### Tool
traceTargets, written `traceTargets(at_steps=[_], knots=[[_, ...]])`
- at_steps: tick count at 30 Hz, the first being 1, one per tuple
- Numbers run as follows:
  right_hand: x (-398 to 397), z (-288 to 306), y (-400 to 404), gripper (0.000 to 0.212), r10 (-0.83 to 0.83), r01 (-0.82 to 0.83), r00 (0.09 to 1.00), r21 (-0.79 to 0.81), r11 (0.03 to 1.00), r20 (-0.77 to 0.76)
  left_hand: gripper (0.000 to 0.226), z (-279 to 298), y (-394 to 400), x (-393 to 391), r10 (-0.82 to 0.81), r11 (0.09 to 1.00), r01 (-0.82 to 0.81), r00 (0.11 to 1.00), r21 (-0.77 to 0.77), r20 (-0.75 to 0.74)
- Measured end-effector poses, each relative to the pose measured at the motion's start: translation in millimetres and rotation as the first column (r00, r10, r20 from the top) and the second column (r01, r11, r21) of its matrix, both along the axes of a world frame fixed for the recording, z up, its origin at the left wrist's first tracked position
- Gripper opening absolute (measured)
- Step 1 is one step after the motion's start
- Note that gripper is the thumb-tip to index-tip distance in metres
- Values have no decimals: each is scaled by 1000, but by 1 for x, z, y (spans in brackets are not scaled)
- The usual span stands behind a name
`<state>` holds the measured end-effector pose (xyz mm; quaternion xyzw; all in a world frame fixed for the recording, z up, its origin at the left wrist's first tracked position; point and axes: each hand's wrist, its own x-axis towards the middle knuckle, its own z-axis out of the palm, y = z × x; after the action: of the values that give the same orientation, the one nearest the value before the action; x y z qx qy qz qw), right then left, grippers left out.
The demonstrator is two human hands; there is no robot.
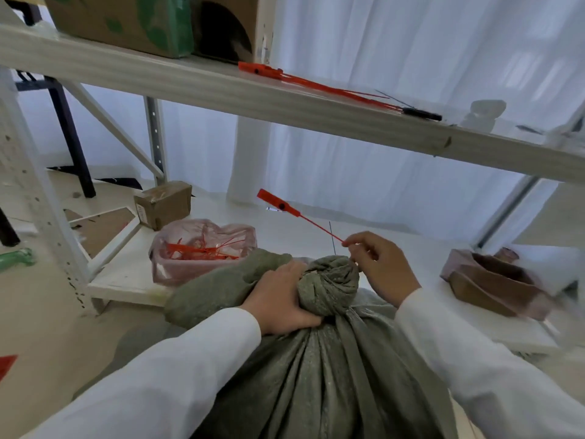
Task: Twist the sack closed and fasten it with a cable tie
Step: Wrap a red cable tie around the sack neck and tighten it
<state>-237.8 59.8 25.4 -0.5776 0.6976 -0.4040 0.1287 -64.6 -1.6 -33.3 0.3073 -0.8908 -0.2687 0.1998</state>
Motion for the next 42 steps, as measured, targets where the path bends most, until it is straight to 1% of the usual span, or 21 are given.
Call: traceTargets(at_steps=[2, 3, 4, 6, 7, 9, 10, 13, 15, 18, 21, 23, 27, 28, 31, 33, 35, 36, 38, 40, 42], knots=[[-12, 4, 2, 20, -33, 20, 982, 70, 997, 188, 67, -3, 2, 1, -18, 995, 16, 1000, -94, -18], [-17, 3, 4, 18, -29, 0, 974, 127, 992, 227, 70, -4, 2, 1, -28, 991, 25, 999, -135, -20], [-19, 2, 6, 18, -4, -37, 978, 195, 980, 208, 73, -7, 2, 2, -35, 982, 31, 999, -185, -16], [-18, -7, 8, 21, 108, -109, 994, 336, 936, 23, 78, -14, 3, 2, -44, 940, 29, 998, -340, -37], [-16, -13, 8, 24, 172, -125, 982, 393, 911, -84, 77, -17, 5, 2, -54, 900, 22, 997, -435, -62], [-13, -19, 8, 33, 274, -147, 930, 436, 888, -244, 71, -21, 10, 1, -71, 835, 6, 993, -550, -98], [-12, -20, 9, 35, 303, -170, 914, 424, 889, -269, 70, -22, 11, 0, -77, 824, 6, 992, -567, -102], [-12, -21, 14, 24, 365, -261, 894, 357, 897, -261, 75, -21, 11, 0, -61, 816, 18, 997, -577, -55], [-13, -25, 15, 20, 365, -284, 893, 299, 911, -262, 76, -19, 10, -1, -29, 807, 22, 1000, -590, -2], [-13, -34, 15, 21, 303, -258, 932, 224, 940, -200, 70, -15, 9, -3, 15, 795, -4, 1000, -607, 13], [-12, -40, 14, 27, 260, -232, 952, 176, 957, -160, 70, -15, 8, -5, 10, 774, -7, 1000, -633, 1], [-13, -42, 13, 32, 236, -207, 955, 164, 964, -180, 73, -15, 7, -5, 8, 770, 0, 1000, -638, 10], [-11, -44, 11, 16, 211, -172, 928, 150, 974, -307, 70, -14, 8, -3, 13, 781, 3, 1000, -625, 21], [-10, -45, 11, 17, 206, -164, 918, 147, 975, -339, 67, -13, 9, -3, 20, 780, -5, 1000, -625, 18], [-8, -44, 11, 42, 179, -118, 884, 163, 979, -432, 58, -11, 11, -3, 50, 763, -28, 999, -646, 16], [-6, -44, 11, 46, 166, -83, 883, 203, 976, -438, 55, -9, 12, -3, 60, 741, -25, 998, -671, 28], [-6, -44, 14, 41, 169, -72, 907, 252, 965, -386, 55, -7, 12, -3, 73, 724, -27, 997, -689, 38], [-5, -42, 16, 33, 183, -79, 907, 275, 958, -379, 56, -7, 12, -3, 79, 721, -25, 996, -693, 46], [-3, -35, 21, 15, 190, -51, 875, 305, 951, -446, 58, -7, 10, -3, 88, 725, -17, 994, -689, 68], [0, -28, 24, 15, 202, -17, 821, 332, 943, -533, 60, -8, 9, -2, 91, 744, -17, 993, -668, 76], [2, -24, 26, 15, 217, 15, 797, 378, 926, -564, 63, -9, 9, -1, 93, 808, -37, 994, -588, 65]])
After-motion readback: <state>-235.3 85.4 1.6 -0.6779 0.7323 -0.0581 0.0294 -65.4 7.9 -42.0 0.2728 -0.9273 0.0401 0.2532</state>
